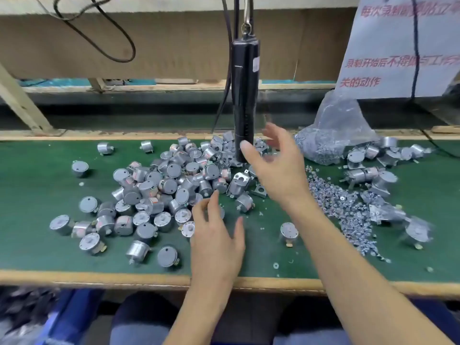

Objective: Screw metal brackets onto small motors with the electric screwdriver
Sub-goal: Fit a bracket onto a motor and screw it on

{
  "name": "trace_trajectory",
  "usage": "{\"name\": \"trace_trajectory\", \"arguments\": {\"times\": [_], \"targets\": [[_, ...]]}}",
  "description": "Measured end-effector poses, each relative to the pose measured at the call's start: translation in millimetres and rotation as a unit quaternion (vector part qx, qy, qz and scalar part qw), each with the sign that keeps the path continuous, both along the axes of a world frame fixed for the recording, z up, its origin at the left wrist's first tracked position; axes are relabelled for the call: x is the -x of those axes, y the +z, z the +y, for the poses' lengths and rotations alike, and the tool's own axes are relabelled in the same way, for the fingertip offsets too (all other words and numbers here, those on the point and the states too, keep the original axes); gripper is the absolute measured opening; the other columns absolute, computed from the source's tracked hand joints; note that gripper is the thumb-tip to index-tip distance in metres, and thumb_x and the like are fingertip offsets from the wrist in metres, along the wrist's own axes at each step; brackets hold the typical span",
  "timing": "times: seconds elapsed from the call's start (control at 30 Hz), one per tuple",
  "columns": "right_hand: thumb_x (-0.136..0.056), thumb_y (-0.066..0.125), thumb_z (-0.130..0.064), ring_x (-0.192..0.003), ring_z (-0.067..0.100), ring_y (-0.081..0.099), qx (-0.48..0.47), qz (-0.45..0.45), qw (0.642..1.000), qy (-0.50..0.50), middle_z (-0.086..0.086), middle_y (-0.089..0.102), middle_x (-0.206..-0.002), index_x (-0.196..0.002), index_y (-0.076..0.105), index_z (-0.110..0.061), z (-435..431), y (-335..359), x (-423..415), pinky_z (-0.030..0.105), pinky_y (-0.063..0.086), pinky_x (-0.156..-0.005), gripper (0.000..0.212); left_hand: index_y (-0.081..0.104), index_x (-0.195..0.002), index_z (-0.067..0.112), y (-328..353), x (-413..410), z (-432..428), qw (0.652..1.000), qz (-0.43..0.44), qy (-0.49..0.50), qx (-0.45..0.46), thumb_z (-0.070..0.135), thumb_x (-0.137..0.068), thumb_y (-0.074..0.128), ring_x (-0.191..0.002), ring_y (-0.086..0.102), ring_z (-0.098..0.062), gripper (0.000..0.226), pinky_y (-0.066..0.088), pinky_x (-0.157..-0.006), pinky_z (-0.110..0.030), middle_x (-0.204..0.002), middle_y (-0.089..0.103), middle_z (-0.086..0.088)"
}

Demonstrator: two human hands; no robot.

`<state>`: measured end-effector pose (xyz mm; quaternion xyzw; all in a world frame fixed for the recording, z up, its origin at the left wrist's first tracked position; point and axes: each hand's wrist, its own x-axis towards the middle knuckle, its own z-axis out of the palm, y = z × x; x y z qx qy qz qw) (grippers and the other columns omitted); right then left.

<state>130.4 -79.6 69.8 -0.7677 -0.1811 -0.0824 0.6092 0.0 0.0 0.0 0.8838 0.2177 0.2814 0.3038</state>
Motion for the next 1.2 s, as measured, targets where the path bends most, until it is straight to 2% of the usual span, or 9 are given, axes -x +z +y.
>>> {"name": "trace_trajectory", "arguments": {"times": [0.1, 0.2, 0.3, 0.4, 0.47, 0.6, 0.8, 1.03, 1.2], "targets": [[-0.085, 0.075, -0.057, -0.130, 0.006, 0.051, 0.040, 0.060, 0.995, 0.063, -0.005, 0.057, -0.140, -0.143, 0.051, -0.022, 25.3, 13.8, -23.2, 0.043, 0.045, -0.109, 0.071, 0.040, -0.148, 0.012, -1.6, -8.1, -5.1, 0.998, 0.050, 0.034, 0.006, 0.038, -0.091, 0.065, -0.109, 0.053, -0.015, 0.068, 0.046, -0.085, -0.034, -0.136, 0.045, -0.006], [-0.086, 0.078, -0.049, -0.078, -0.011, 0.056, 0.018, 0.054, 0.993, 0.105, -0.016, 0.056, -0.086, -0.101, 0.057, -0.032, 43.2, 16.8, -35.3, 0.028, 0.046, -0.078, 0.031, 0.046, -0.144, 0.006, -4.0, -11.2, -7.5, 0.997, 0.055, 0.053, -0.006, 0.033, -0.092, 0.065, -0.107, 0.059, -0.023, 0.062, 0.049, -0.082, -0.037, -0.133, 0.050, -0.009], [-0.090, 0.077, -0.039, -0.075, -0.002, 0.059, -0.022, 0.027, 0.994, 0.107, -0.015, 0.060, -0.083, -0.101, 0.058, -0.025, 49.2, 21.5, -39.4, 0.028, 0.048, -0.074, 0.026, 0.055, -0.131, 0.002, -4.2, -12.4, -6.2, 0.997, 0.034, 0.062, -0.012, 0.023, -0.090, 0.068, -0.099, 0.061, -0.030, 0.048, 0.050, -0.074, -0.039, -0.125, 0.054, -0.013], [-0.093, 0.073, -0.030, -0.083, 0.027, 0.067, -0.055, -0.002, 0.994, 0.096, 0.009, 0.069, -0.089, -0.100, 0.060, -0.018, 46.3, 28.9, -43.1, 0.050, 0.057, -0.079, 0.019, 0.059, -0.106, 0.009, -5.5, -11.0, -4.8, 0.998, 0.010, 0.055, -0.007, 0.017, -0.089, 0.068, -0.085, 0.061, -0.027, 0.021, 0.040, -0.064, -0.031, -0.112, 0.056, -0.007], [-0.094, 0.070, -0.025, -0.073, 0.029, 0.067, -0.057, -0.016, 0.993, 0.098, 0.017, 0.067, -0.083, -0.097, 0.058, -0.014, 36.9, 29.1, -45.8, 0.053, 0.057, -0.074, 0.016, 0.058, -0.101, 0.011, -7.9, -9.2, -4.2, 0.999, 0.006, 0.038, -0.012, 0.013, -0.089, 0.067, -0.082, 0.061, -0.025, 0.016, 0.036, -0.064, -0.029, -0.107, 0.057, -0.005], [-0.095, 0.067, -0.039, -0.048, 0.024, 0.051, -0.122, -0.036, 0.981, 0.145, 0.009, 0.053, -0.061, -0.083, 0.053, -0.008, 6.6, 24.8, -53.7, 0.041, 0.048, -0.048, 0.036, 0.056, -0.099, 0.012, -10.2, -7.2, -5.6, 0.999, -0.015, 0.000, -0.039, 0.009, -0.086, 0.069, -0.073, 0.062, -0.023, 0.018, 0.042, -0.058, -0.031, -0.103, 0.054, -0.002], [-0.069, 0.054, -0.091, -0.043, 0.017, 0.048, -0.189, 0.004, 0.957, 0.221, 0.002, 0.052, -0.060, -0.084, 0.055, -0.014, -36.7, 25.9, -59.0, 0.030, 0.044, -0.049, 0.078, 0.052, -0.119, 0.015, -10.0, -4.0, -11.1, 0.991, -0.088, -0.063, -0.076, 0.010, -0.081, 0.068, -0.082, 0.048, -0.005, 0.042, 0.043, -0.063, -0.019, -0.114, 0.051, 0.001], [-0.057, 0.046, -0.099, -0.042, 0.015, 0.046, -0.175, 0.054, 0.943, 0.278, -0.002, 0.051, -0.057, -0.080, 0.056, -0.019, -51.9, 17.1, -61.0, 0.026, 0.045, -0.048, 0.084, 0.062, -0.106, 0.019, -7.8, -13.7, -6.9, 0.982, -0.092, -0.147, -0.075, 0.011, -0.082, 0.070, -0.084, 0.053, 0.006, 0.027, 0.048, -0.062, -0.023, -0.115, 0.042, 0.008], [-0.057, 0.048, -0.099, -0.041, 0.015, 0.042, -0.180, 0.106, 0.916, 0.343, 0.000, 0.047, -0.056, -0.078, 0.054, -0.016, -53.6, 5.9, -56.7, 0.025, 0.043, -0.046, 0.086, 0.058, -0.092, 0.021, -8.7, -35.8, -13.3, 0.972, -0.032, -0.190, -0.131, 0.013, -0.078, 0.078, -0.077, 0.056, -0.014, 0.026, 0.040, -0.070, -0.027, -0.104, 0.049, 0.007]]}}
